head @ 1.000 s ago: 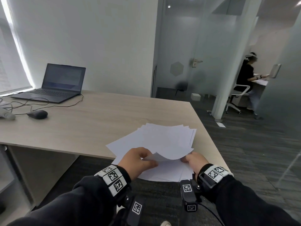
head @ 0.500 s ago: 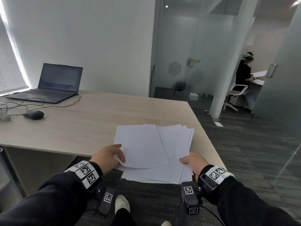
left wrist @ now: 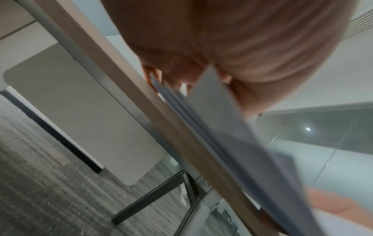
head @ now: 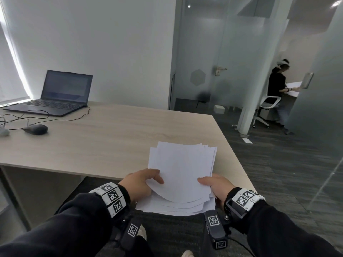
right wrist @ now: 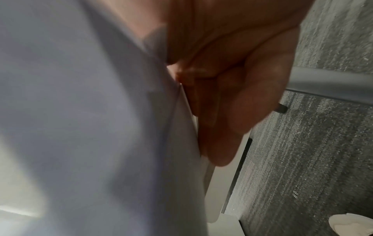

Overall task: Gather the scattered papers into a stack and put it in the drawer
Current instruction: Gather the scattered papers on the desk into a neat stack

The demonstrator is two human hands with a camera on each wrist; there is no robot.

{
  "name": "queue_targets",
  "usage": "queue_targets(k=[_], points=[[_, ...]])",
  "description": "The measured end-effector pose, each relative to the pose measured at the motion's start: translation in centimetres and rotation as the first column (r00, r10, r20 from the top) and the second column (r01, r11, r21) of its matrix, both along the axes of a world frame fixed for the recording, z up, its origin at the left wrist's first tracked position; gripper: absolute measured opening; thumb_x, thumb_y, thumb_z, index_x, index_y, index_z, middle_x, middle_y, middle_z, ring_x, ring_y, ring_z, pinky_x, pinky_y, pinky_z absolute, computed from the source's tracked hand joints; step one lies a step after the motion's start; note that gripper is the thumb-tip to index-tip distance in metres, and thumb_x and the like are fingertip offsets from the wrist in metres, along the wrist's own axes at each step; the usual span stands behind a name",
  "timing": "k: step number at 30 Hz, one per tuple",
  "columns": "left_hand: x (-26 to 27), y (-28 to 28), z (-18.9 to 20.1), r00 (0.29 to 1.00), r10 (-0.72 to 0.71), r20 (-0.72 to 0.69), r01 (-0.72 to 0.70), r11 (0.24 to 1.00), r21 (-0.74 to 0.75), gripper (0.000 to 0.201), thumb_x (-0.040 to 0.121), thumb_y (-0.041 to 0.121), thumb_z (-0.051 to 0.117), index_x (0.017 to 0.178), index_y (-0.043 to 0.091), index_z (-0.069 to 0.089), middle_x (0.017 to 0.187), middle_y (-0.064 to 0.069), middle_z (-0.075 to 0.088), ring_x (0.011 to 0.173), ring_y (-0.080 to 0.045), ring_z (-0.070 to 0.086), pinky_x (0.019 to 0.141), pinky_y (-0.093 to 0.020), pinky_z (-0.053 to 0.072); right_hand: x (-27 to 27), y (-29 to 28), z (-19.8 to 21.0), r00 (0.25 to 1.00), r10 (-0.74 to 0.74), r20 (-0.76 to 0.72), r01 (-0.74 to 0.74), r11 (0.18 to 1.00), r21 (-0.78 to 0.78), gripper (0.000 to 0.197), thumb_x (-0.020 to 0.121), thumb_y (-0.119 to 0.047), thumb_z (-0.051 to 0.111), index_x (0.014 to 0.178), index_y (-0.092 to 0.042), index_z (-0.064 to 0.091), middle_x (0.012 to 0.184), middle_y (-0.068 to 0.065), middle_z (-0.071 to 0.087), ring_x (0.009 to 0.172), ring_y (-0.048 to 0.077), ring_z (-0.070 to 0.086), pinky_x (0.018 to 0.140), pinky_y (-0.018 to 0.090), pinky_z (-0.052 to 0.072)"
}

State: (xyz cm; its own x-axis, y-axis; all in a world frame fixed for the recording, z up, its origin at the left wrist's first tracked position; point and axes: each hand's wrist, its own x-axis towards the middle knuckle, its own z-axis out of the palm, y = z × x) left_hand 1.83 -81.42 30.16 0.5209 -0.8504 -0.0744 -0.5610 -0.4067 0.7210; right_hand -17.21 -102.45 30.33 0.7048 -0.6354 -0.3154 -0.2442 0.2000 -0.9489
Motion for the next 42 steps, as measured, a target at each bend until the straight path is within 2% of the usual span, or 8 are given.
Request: queue_targets(k=[4, 10, 13, 17, 20, 30, 34, 42], points=[[0.8, 0.0, 1.2, 0.907, -0.003, -0.421, -0.116, 0.960, -0.256, 0.056, 0.055, 0.007, 0.048, 0.097, 0.033, 0.075, 0.132, 0.004, 0.057, 0.112, -0.019, 0.058, 0.082, -0.030, 0.047, -0.1, -0.6, 0.1, 1.000, 0.022, 0.005, -0.021, 0.995, -0.097, 0.034, 0.088, 0.011, 0.055, 0.121, 0.008, 0.059, 0.110, 0.024, 0.068, 0.097, 0.038, 0.065, 0.091, 0.045, 0.052], [2.8, -2.4, 3.0, 0.848, 0.322, -0.420, -0.416, 0.896, -0.154, 0.066, 0.088, 0.036, 0.065, 0.146, 0.017, 0.039, 0.133, -0.010, 0.056, 0.112, -0.026, 0.058, 0.082, -0.034, 0.047, 0.0, -1.0, 1.7, 0.975, 0.011, 0.223, 0.027, 0.985, -0.168, 0.027, 0.090, 0.007, 0.057, 0.105, -0.014, 0.065, 0.096, 0.005, 0.075, 0.087, 0.026, 0.069, 0.077, 0.036, 0.056], [3.9, -3.8, 4.2, 0.812, 0.246, -0.530, -0.390, 0.904, -0.177, 0.054, 0.083, 0.029, 0.072, 0.131, 0.010, 0.057, 0.116, -0.010, 0.070, 0.102, -0.031, 0.068, 0.094, -0.046, 0.053, 0.5, -1.3, 3.1, 0.956, 0.023, 0.293, 0.040, 0.978, -0.207, 0.027, 0.090, 0.004, 0.058, 0.103, -0.019, 0.065, 0.103, 0.005, 0.074, 0.093, 0.025, 0.070, 0.084, 0.038, 0.055], [4.7, -5.7, 6.7, 0.857, 0.184, -0.480, -0.391, 0.841, -0.374, 0.043, 0.056, 0.034, 0.079, 0.094, 0.015, 0.073, 0.096, -0.010, 0.076, 0.093, -0.034, 0.071, 0.092, -0.055, 0.053, 1.6, -2.9, 5.2, 0.949, 0.045, 0.312, 0.059, 0.947, -0.315, 0.027, 0.089, 0.001, 0.063, 0.102, -0.022, 0.067, 0.105, 0.004, 0.075, 0.099, 0.027, 0.070, 0.091, 0.043, 0.054], [4.0, -6.9, 8.8, 0.891, 0.153, -0.427, -0.380, 0.766, -0.519, 0.018, 0.072, 0.021, 0.077, 0.088, 0.018, 0.070, 0.091, -0.006, 0.076, 0.087, -0.028, 0.071, 0.090, -0.050, 0.055, 2.7, -4.4, 7.1, 0.948, 0.022, 0.316, 0.107, 0.917, -0.384, 0.025, 0.085, -0.002, 0.067, 0.100, -0.022, 0.070, 0.104, 0.004, 0.076, 0.099, 0.027, 0.071, 0.090, 0.043, 0.055], [2.9, -8.4, 7.4, 0.940, 0.154, -0.304, -0.309, 0.760, -0.572, 0.034, 0.081, 0.007, 0.067, 0.112, 0.022, 0.064, 0.106, 0.003, 0.073, 0.099, -0.016, 0.069, 0.095, -0.048, 0.052, 3.6, -4.5, 7.2, 0.900, -0.092, 0.425, 0.222, 0.938, -0.268, 0.015, 0.084, -0.010, 0.071, 0.099, -0.016, 0.072, 0.098, 0.005, 0.078, 0.090, 0.021, 0.074, 0.074, 0.029, 0.057], [2.0, -8.6, 8.5, 0.942, 0.152, -0.298, -0.311, 0.728, -0.611, 0.047, 0.069, 0.028, 0.070, 0.115, 0.029, 0.059, 0.108, 0.007, 0.072, 0.099, -0.013, 0.069, 0.093, -0.047, 0.054, 4.2, -4.5, 8.1, 0.877, -0.097, 0.470, 0.259, 0.920, -0.293, 0.019, 0.080, -0.020, 0.076, 0.099, -0.021, 0.073, 0.098, 0.001, 0.078, 0.094, 0.019, 0.074, 0.084, 0.036, 0.056], [1.3, -9.2, 13.1, 0.961, 0.128, -0.247, -0.273, 0.604, -0.748, 0.039, 0.076, 0.023, 0.074, 0.110, 0.031, 0.055, 0.108, 0.005, 0.071, 0.097, -0.011, 0.070, 0.091, -0.044, 0.055, 5.8, -4.2, 13.0, 0.828, -0.077, 0.555, 0.352, 0.843, -0.407, 0.048, 0.072, -0.039, 0.079, 0.115, -0.025, 0.063, 0.106, -0.005, 0.075, 0.099, 0.012, 0.071, 0.093, 0.038, 0.055]])
